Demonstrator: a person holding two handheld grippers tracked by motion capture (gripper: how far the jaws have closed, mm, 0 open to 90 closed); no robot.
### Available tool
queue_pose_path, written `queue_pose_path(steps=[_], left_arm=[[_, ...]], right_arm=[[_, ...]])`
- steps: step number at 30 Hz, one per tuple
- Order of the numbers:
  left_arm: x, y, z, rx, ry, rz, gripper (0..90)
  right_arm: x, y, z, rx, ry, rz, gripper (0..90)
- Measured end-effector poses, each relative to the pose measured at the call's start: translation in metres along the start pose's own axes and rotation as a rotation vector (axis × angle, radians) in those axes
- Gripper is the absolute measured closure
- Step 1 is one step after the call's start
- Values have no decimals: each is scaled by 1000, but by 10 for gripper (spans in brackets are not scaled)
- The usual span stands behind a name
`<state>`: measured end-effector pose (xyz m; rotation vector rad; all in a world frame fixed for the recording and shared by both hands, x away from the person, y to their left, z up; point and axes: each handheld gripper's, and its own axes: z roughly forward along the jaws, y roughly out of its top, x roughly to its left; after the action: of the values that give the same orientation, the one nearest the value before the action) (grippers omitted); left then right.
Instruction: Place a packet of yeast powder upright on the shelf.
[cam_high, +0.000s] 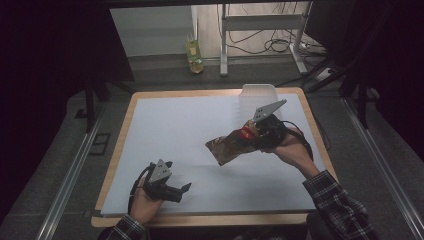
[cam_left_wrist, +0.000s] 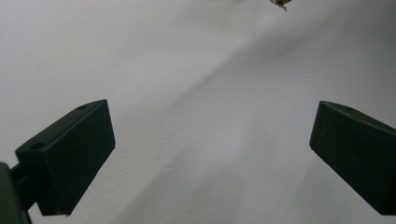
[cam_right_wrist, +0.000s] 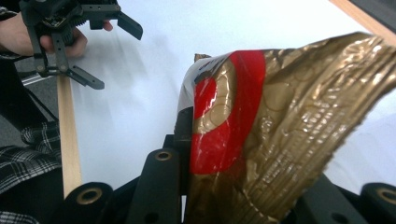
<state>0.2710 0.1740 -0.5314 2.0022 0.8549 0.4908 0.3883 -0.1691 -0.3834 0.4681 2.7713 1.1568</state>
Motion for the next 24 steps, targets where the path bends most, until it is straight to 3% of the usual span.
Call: queue_pose_path(steps=[4, 12, 18, 24], left_arm=[[2, -1, 0, -6, 2, -17, 0], [3, -1, 0, -6, 1, -12, 0], [3, -2, 0, -6, 9, -13, 0], [3, -2, 1, -1, 10, -9, 0]], right_arm=[[-6, 4, -7, 0, -10, -20, 716], [-19, 17, -27, -17, -46, -74, 717], [-31, 28, -45, -16, -98, -136, 717], [-47, 36, -60, -4, -153, -162, 717]])
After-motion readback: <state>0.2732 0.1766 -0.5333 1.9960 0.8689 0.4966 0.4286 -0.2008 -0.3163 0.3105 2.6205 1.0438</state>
